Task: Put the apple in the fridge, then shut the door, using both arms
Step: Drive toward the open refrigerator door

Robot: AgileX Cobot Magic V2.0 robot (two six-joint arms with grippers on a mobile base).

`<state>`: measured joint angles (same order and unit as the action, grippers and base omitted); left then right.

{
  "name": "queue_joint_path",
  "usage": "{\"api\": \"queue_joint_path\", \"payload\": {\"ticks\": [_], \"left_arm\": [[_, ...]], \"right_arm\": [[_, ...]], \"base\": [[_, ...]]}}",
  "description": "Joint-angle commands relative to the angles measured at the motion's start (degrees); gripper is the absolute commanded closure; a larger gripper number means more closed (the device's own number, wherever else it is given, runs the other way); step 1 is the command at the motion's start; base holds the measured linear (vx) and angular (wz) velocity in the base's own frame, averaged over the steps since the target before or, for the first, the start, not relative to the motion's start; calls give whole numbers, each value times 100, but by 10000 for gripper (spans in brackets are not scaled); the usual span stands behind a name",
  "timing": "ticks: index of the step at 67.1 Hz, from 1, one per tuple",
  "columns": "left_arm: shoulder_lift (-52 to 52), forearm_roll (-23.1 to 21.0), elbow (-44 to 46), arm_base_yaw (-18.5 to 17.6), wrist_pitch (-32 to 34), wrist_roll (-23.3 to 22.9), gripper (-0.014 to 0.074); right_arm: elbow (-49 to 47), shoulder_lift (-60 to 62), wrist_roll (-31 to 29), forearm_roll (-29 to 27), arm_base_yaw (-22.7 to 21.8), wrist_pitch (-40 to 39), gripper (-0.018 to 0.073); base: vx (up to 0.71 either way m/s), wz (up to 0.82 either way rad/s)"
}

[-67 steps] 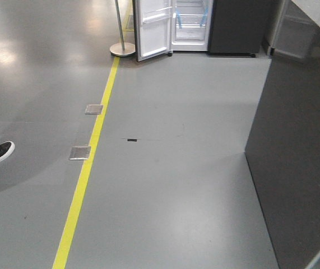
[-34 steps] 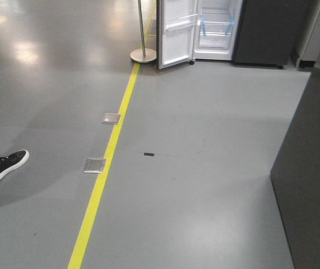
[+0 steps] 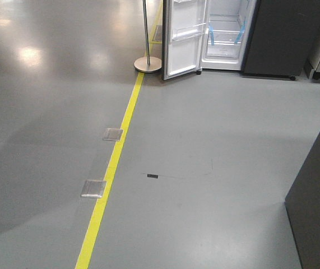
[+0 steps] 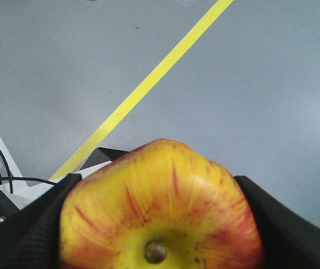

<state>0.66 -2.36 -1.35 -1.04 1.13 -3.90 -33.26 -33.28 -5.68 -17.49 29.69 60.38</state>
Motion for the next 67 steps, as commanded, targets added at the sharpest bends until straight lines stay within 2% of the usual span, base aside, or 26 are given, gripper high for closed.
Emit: {"api": "queue_joint_path", "payload": {"ticks": [1,67], "left_arm": [[86,-49,97,-13,424,-23,603],[86,-49,97,-13,424,-23,603]], "right_arm": [[-164,-9,-42,-106,23,-248,374],[-164,-9,-42,-106,23,-248,374]], "base": [[36,-4],[36,-3]]}}
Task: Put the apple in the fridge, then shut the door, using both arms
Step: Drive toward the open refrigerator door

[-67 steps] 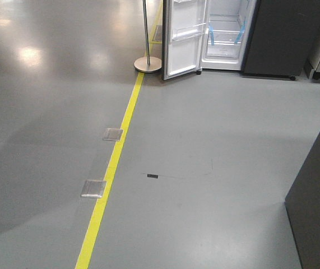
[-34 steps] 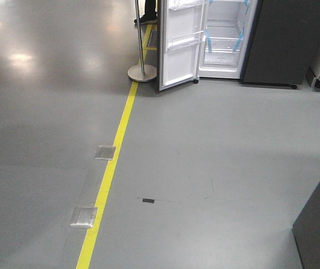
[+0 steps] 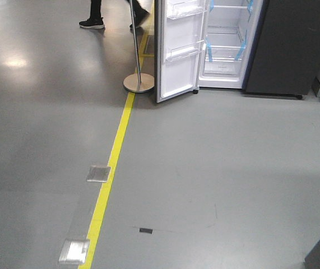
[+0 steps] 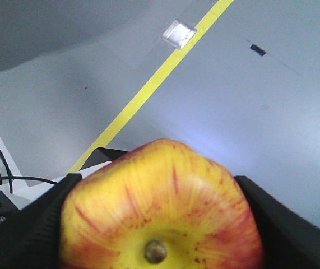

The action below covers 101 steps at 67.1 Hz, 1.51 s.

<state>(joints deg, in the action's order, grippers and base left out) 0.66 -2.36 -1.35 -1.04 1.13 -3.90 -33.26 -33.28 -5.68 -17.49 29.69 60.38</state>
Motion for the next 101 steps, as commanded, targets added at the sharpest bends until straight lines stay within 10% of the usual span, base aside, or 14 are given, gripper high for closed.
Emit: {"api": "queue_joint_path", "payload": {"ticks": [1,101], "left_arm": [[86,-49,97,-13,424,-23,603],[86,-49,97,-13,424,-23,603]], "right_arm": [[-164,-9,-42,-106,23,-248,374],[-164,-9,-42,-106,23,-248,374]], "base": [[37,-2],[36,-5]]}}
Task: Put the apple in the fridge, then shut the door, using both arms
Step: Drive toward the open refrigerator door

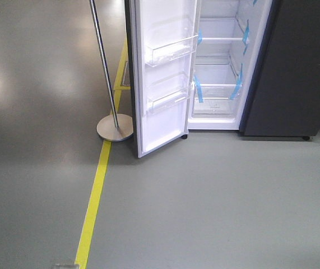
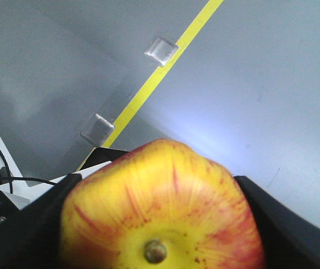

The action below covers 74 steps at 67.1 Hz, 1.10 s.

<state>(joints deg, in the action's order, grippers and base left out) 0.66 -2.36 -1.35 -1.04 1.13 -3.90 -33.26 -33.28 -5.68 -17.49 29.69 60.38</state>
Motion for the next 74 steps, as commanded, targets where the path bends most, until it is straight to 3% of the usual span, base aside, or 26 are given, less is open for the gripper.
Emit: {"api": "queue_joint_path", "payload": {"ticks": [1,74], "left_arm": [[86,-49,97,-13,424,-23,603],[86,-49,97,-13,424,-23,603]], "right_arm": [[-164,-9,-42,-106,23,-248,374],[-164,-9,-42,-106,23,-248,374]], "base": [[30,-3],[27,-2]]}}
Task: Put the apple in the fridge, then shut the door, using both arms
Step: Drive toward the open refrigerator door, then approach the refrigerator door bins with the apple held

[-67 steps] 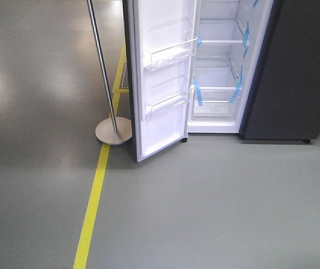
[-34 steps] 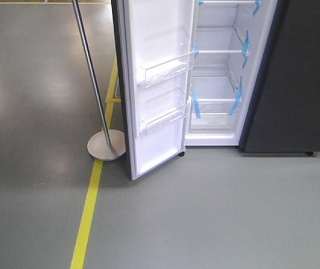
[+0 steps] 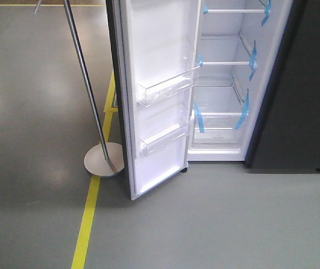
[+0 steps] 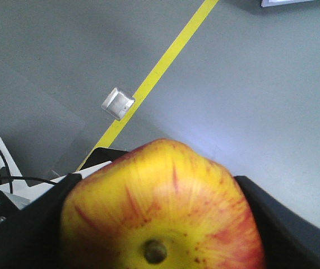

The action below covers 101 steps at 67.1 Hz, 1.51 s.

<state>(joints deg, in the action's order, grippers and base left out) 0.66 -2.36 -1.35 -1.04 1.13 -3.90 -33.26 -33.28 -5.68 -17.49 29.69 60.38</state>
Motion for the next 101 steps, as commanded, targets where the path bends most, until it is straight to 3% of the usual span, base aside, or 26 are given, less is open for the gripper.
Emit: {"api": "queue_joint_path", "payload": {"ticks": [1,101], "left_arm": [[86,-49,97,-13,424,-23,603],[86,-49,97,-13,424,-23,603]], "right_arm": [[-164,-9,-42,-106,23,-248,374],[-164,-9,-42,-106,23,-248,374]], "base": [[23,6],[18,1]]}}
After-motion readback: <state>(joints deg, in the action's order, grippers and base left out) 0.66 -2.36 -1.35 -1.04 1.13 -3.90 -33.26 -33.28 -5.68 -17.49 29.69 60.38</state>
